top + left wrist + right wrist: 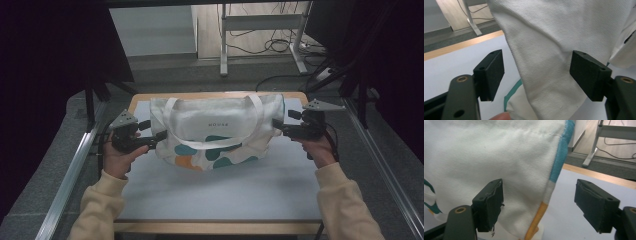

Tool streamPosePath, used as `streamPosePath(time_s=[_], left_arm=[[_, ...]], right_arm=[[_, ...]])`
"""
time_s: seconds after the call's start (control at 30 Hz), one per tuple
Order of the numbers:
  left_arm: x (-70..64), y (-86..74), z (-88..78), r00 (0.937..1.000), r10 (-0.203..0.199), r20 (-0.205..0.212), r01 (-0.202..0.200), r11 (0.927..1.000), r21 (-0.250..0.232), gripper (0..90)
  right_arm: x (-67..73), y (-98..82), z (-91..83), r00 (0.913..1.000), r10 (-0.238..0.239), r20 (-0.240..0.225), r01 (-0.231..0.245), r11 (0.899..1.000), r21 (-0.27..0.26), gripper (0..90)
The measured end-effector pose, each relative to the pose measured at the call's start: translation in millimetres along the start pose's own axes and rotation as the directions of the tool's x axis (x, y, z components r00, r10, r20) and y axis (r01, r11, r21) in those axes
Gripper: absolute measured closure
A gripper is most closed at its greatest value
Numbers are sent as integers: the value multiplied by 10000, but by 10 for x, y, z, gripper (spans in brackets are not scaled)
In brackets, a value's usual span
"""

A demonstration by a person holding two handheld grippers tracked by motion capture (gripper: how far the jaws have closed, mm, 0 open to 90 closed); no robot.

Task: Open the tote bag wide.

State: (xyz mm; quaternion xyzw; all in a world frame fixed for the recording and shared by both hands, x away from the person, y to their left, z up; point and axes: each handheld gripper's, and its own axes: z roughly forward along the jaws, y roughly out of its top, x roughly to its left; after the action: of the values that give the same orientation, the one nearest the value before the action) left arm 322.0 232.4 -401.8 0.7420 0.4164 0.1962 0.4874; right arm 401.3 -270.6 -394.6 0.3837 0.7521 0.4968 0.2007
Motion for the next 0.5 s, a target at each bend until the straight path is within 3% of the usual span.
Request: streamPosePath(time_s=[0.13,0.27,0.3,0.37,0.4,0.5], left_arm=[[-15,-3,27,9998,68,165,-69,10000,48,351],[-44,-9,43,9998,165,148,-166,9999,37,438],[-47,-11,43,9998,175,115,-175,9998,21,438],[-50,-24,42,9998,194,-19,-194,9998,-4,520],[-50,-24,42,9998,194,-19,-194,9998,-4,550],[-67,-40,46,9993,300,-215,-302,9995,-90,619]], right_arm=[[2,7,22,9993,67,-362,-65,10000,39,303],[-4,-5,50,9967,226,-784,-225,9997,26,434],[-4,-5,50,9967,226,-784,-225,9997,26,434],[10,-11,49,9976,109,-679,-113,9999,-52,558],[10,-11,49,9976,109,-679,-113,9999,-52,558],[25,-20,37,9994,-158,-315,155,9998,-102,690]])
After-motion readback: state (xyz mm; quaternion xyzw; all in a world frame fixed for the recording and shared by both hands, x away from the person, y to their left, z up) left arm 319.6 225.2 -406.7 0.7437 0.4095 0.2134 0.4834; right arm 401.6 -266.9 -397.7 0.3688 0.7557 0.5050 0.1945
